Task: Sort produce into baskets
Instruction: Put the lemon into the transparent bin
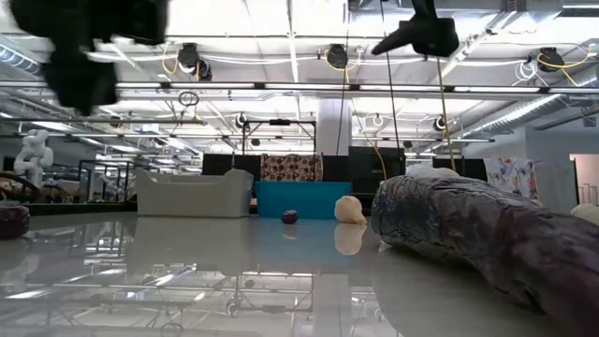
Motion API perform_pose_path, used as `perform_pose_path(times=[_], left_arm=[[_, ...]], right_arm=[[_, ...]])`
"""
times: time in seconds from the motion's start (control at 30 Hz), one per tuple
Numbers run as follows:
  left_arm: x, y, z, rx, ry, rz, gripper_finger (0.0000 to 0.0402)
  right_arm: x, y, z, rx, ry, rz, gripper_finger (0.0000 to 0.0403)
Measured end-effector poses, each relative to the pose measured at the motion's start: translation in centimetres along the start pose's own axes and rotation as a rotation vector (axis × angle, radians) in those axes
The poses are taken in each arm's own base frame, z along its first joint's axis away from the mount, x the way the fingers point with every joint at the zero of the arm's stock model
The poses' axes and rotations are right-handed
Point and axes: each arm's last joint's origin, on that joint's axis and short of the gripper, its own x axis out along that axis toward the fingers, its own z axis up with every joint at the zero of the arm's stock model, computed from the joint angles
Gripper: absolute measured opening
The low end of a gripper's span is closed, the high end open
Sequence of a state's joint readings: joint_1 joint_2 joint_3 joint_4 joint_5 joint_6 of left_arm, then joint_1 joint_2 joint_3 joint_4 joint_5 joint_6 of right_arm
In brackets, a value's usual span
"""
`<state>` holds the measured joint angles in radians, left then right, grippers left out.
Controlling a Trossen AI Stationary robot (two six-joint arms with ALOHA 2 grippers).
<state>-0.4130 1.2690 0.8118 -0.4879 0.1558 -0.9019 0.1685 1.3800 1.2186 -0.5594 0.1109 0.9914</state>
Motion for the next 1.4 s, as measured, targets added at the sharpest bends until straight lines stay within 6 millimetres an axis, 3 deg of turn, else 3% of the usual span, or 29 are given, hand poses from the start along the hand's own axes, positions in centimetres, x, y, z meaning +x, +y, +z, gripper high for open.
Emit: perform_pose_path(times=[0.17, 0.33, 0.67, 1.0, 1.4], left_arm=[[-0.3, -1.4, -2.9, -0.144, 0.101, 0.086, 0.0244], [0.0, -2.6, -5.6, -0.309, 0.017, 0.176, 0.0244], [4.0, -3.5, -9.2, -0.382, 0.062, 0.287, 0.0244], [8.3, -2.7, -10.2, -0.353, 0.025, 0.399, 0.0244], [8.9, -2.6, -10.2, -0.263, -0.021, 0.41, 0.0241]], right_arm=[[2.2, 1.5, -2.8, -0.071, 0.076, 0.016, 0.0311], [3.8, 2.0, -5.2, -0.203, 0.183, 0.009, 0.0311], [3.4, 2.9, -8.9, -0.412, 0.311, 0.034, 0.0311], [3.2, 3.2, -9.4, -0.444, 0.301, 0.037, 0.0311], [3.3, 3.1, -9.3, -0.422, 0.249, 0.004, 0.0311]])
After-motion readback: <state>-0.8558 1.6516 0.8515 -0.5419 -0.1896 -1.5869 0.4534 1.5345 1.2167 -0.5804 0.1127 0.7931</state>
